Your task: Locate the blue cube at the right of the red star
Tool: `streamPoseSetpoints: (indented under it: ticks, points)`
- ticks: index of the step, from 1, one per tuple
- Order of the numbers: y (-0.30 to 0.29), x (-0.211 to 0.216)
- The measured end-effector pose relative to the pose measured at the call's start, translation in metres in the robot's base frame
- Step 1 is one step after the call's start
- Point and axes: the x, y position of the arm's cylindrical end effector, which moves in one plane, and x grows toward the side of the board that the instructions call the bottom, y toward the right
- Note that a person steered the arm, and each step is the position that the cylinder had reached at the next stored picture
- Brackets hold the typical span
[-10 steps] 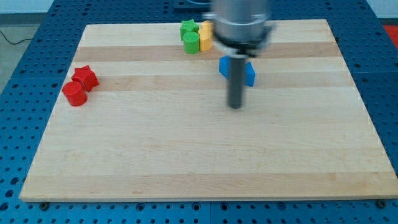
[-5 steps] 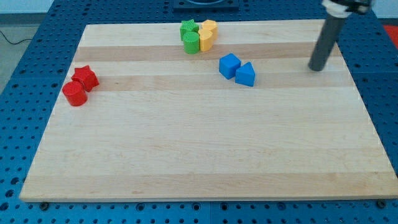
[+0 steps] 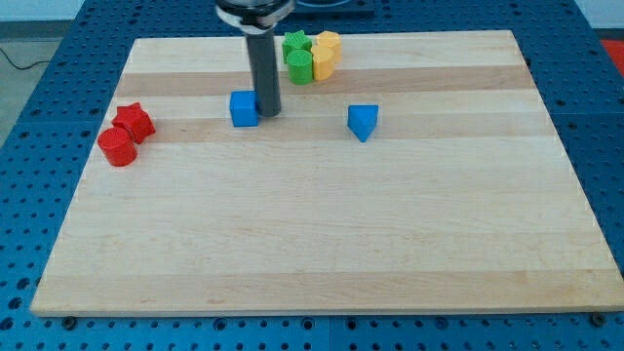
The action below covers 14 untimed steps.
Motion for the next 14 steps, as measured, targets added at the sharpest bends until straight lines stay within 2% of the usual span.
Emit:
streamPoseSetpoints:
  ticks: [2, 4, 6, 7, 8, 13, 14]
  points:
    - [-0.021, -0.006]
    - [-0.098, -0.004]
    - [-0.076, -0.017]
    - [-0.111, -0.037]
    - [-0.142, -0.037]
    - [-0.141, -0.007]
    - [-0.137, -0.014]
